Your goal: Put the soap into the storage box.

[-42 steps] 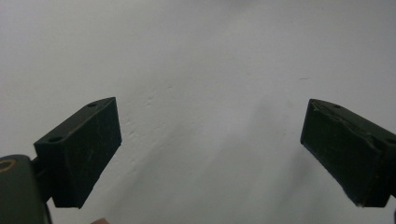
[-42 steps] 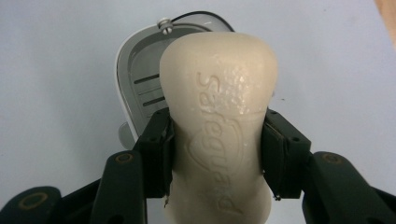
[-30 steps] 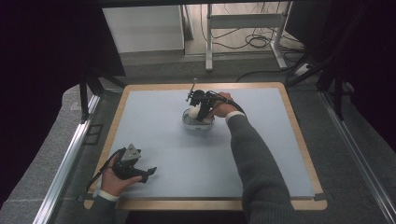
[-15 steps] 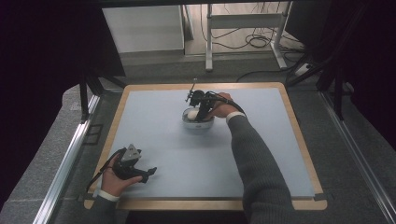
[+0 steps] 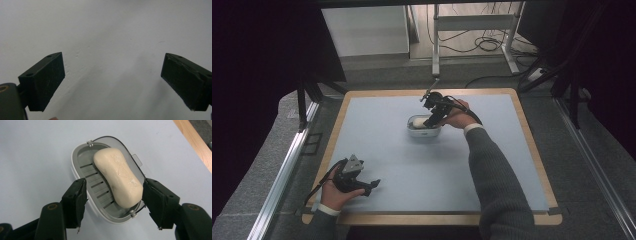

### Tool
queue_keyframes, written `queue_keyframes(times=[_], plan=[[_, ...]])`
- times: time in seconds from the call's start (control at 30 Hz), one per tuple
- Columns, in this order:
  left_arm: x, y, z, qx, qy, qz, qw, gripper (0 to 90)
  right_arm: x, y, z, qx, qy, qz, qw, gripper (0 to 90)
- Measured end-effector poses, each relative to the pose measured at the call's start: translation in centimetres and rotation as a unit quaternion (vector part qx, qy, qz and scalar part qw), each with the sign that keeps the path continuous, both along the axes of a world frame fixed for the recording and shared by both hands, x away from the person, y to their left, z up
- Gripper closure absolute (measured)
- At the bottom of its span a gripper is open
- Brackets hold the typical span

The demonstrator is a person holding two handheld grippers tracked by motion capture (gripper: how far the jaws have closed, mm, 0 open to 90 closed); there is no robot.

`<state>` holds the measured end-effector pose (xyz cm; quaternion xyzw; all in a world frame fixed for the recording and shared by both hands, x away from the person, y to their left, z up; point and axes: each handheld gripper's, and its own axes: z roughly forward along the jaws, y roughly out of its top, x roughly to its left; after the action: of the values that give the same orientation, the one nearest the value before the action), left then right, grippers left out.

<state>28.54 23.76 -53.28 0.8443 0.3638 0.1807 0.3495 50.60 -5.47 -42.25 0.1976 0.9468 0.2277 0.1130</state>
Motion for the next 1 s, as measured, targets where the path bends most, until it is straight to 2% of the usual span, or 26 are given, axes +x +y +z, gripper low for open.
queue_keyframes(times=[0.27,0.43,0.57,0.63,0.8,1.0], plan=[[-0.1,0.0,0.1,-0.001,0.0,0.001,1.0,5.7,-1.6,-2.2,0.3,0.044,-0.01,-0.032,0.9985,32.6],[-0.1,0.2,0.2,0.0,-0.004,0.003,1.0,5.7,-2.9,-3.9,0.2,0.071,-0.019,-0.049,0.996,31.1],[-0.1,0.2,0.2,0.001,-0.003,0.004,1.0,5.6,-4.3,-5.4,0.1,0.101,-0.027,-0.074,0.9918,29.2],[-0.1,0.2,0.2,-0.001,-0.003,0.005,1.0,5.6,-5.1,-6.1,-0.1,0.108,-0.036,-0.083,0.9901,27.8],[-0.1,0.1,0.1,0.002,-0.003,0.006,1.0,5.6,-7.4,-8.0,-0.8,0.136,-0.051,-0.095,0.9847,26.6],[-0.1,0.1,0.1,-0.001,-0.003,0.007,1.0,5.6,-10.2,-10.4,-1.9,0.164,-0.059,-0.125,0.9767,25.4]])
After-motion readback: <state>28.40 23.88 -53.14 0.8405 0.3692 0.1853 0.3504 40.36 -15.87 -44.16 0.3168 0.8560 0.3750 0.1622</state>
